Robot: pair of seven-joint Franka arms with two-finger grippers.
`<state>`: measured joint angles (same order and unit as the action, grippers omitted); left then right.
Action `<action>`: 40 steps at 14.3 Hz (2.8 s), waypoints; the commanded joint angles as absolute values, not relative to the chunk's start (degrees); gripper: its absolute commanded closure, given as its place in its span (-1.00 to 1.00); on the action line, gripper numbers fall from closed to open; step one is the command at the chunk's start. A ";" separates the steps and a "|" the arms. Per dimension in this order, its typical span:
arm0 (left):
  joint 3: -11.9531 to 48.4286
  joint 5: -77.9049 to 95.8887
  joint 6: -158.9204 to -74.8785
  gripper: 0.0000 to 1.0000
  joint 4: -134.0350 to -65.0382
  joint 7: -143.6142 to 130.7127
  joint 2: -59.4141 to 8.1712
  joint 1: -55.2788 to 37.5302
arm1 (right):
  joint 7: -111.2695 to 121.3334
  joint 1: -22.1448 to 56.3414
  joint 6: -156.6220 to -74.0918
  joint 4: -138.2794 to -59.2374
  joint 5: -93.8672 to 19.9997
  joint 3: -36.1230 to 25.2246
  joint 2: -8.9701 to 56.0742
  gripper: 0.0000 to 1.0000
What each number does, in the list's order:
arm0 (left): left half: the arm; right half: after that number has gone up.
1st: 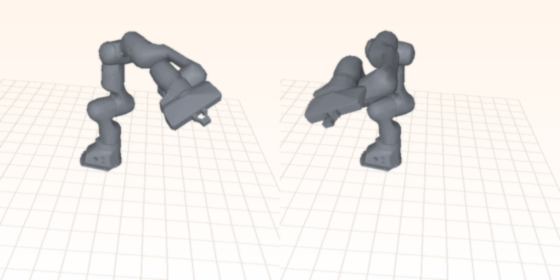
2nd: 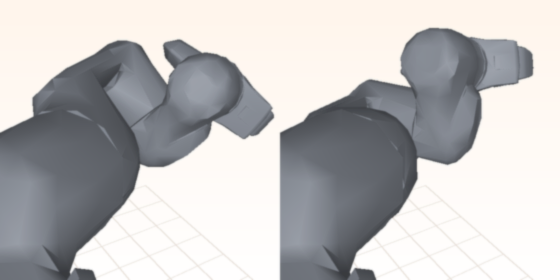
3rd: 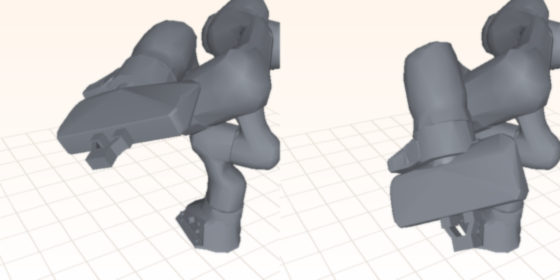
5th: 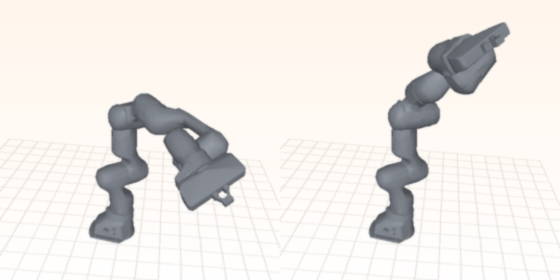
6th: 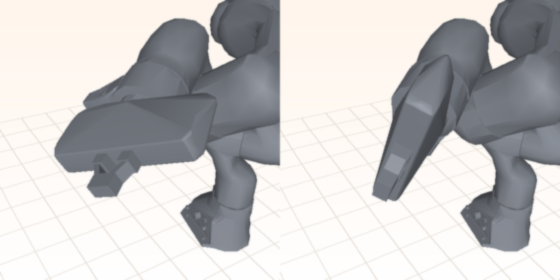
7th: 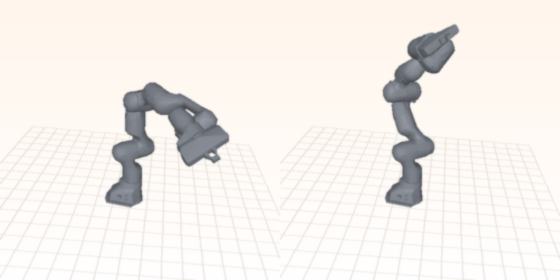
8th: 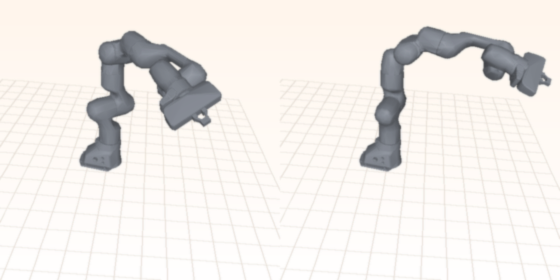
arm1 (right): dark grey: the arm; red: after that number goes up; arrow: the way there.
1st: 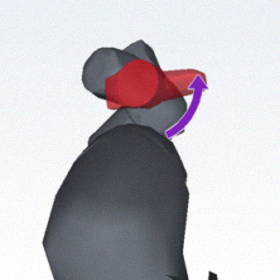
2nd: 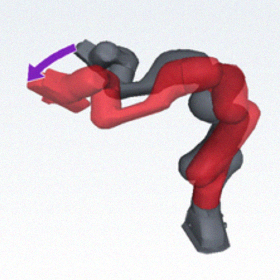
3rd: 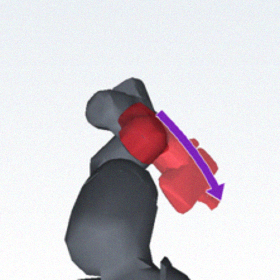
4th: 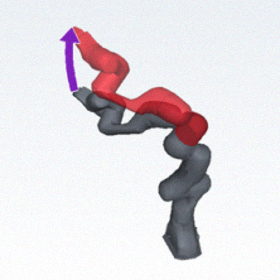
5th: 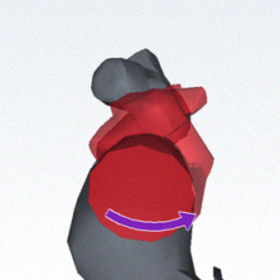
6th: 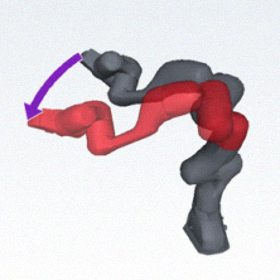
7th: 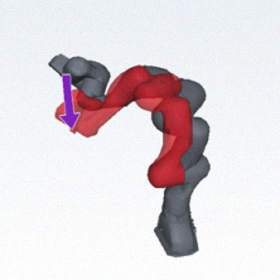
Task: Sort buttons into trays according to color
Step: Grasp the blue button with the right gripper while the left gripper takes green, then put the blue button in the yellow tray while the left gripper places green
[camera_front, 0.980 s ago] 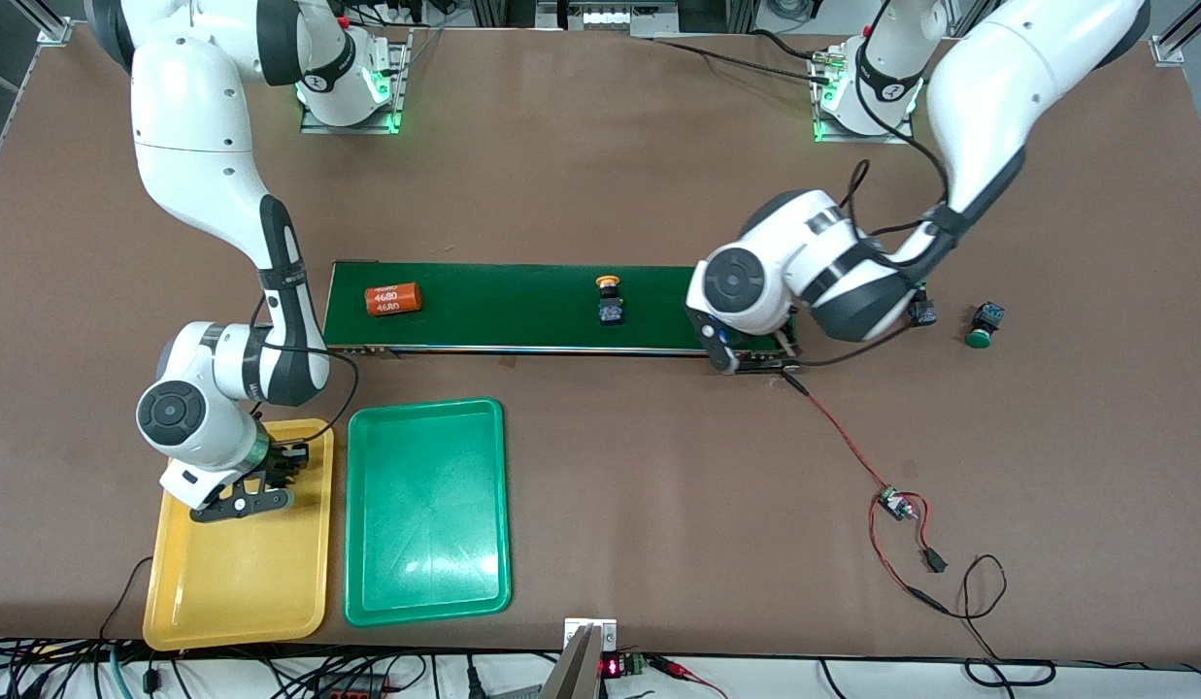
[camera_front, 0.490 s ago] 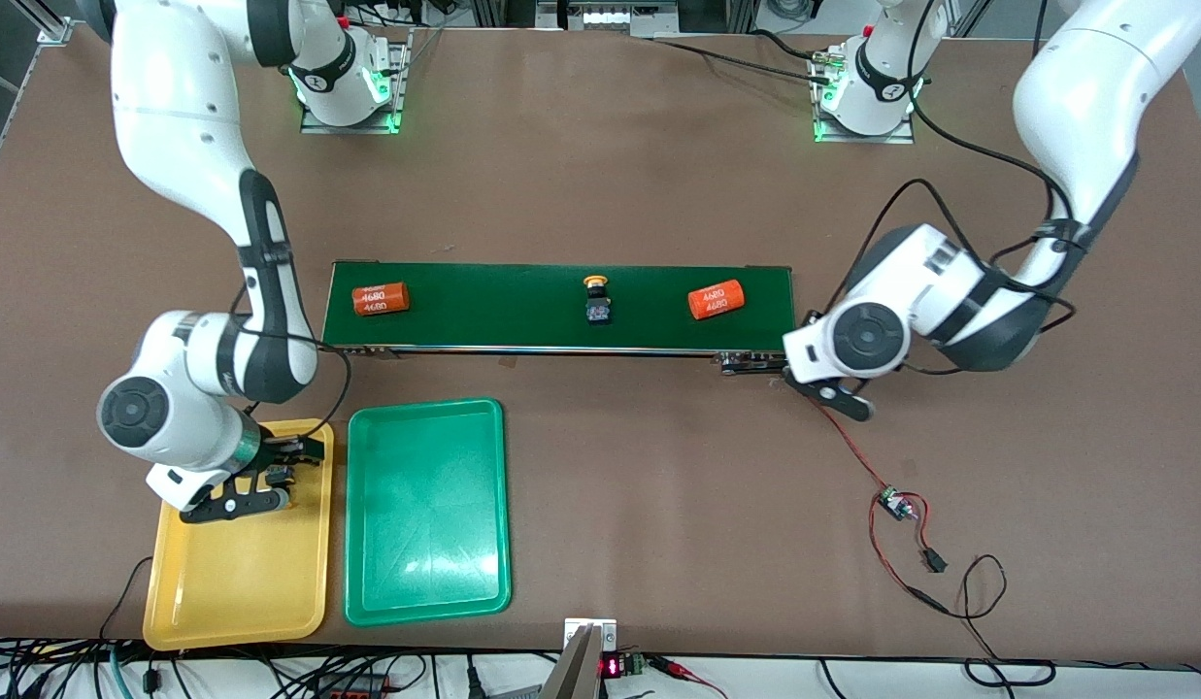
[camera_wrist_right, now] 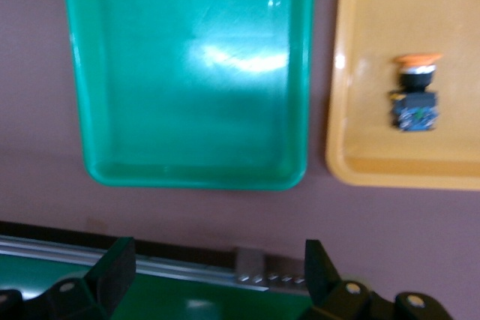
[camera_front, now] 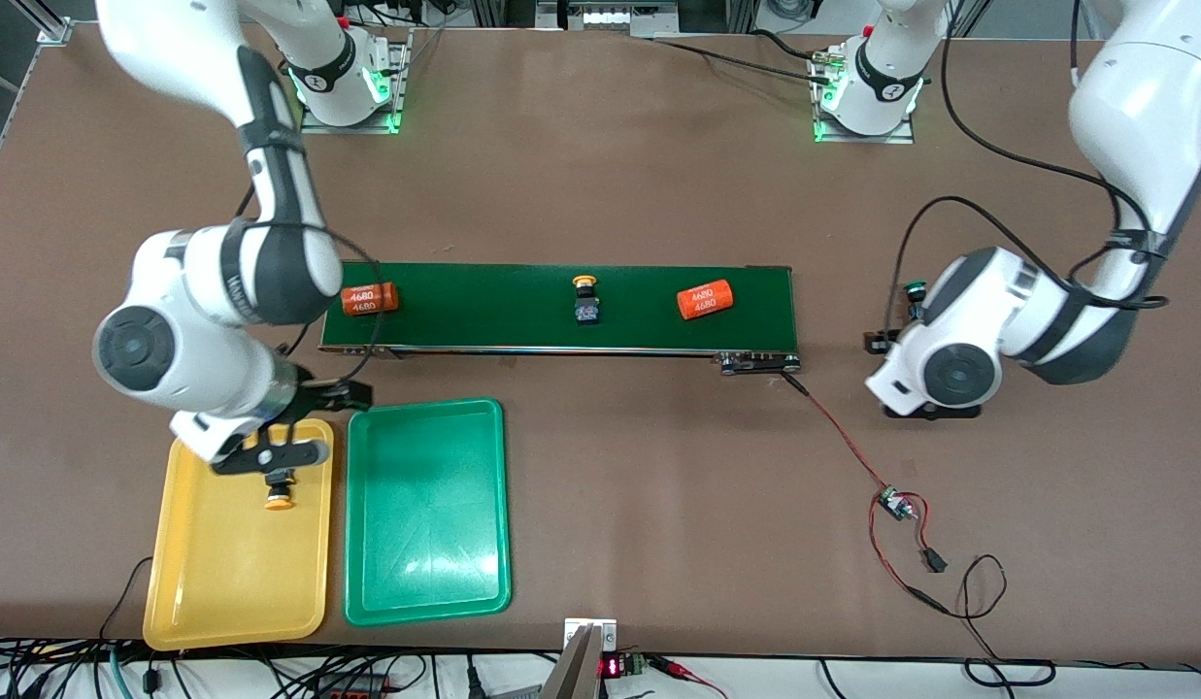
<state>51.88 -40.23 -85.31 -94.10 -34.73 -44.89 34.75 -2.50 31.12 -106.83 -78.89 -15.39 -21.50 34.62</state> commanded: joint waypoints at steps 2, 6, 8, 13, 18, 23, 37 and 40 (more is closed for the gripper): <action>51.94 -39.73 -85.60 -1.00 -97.45 -34.02 -45.26 39.27 | -16.05 39.79 -107.23 -85.34 -15.21 -21.80 29.80 -1.00; 53.34 -39.46 -98.31 -0.98 -109.48 -34.27 -44.83 48.85 | -24.69 48.06 -107.31 -85.69 -14.77 -21.71 30.41 -1.00; 53.79 -39.46 -102.20 -0.96 -112.75 -34.72 -45.09 51.06 | -24.79 50.18 -107.58 -87.01 -14.68 -21.45 30.50 -1.00; 54.14 -38.50 -102.39 -0.66 -115.66 -34.72 -45.17 52.12 | -24.96 55.45 -108.28 -91.14 -14.94 -21.53 31.11 -1.00; 54.14 -38.50 -102.48 0.12 -115.05 -34.10 -45.26 51.86 | -24.96 57.30 -109.41 -93.07 -14.94 -21.45 31.73 -1.00; 58.43 -38.41 -99.86 0.37 -111.81 -34.80 -44.65 51.59 | -24.96 58.27 -113.55 -93.60 -15.12 -21.45 34.10 -1.00; 62.40 -25.75 -102.73 0.38 -100.11 -41.83 -45.61 26.65 | -28.65 56.07 -114.87 -93.08 -15.38 -21.62 36.56 0.88; 60.04 -25.75 -105.64 0.28 -100.28 -42.89 -46.58 22.78 | -29.09 55.38 -114.87 -91.77 -15.47 -23.02 36.04 1.00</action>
<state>62.41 -26.92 -104.60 -101.69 -42.60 -45.67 24.91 -27.94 56.06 -115.15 -92.82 -15.25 -22.04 37.03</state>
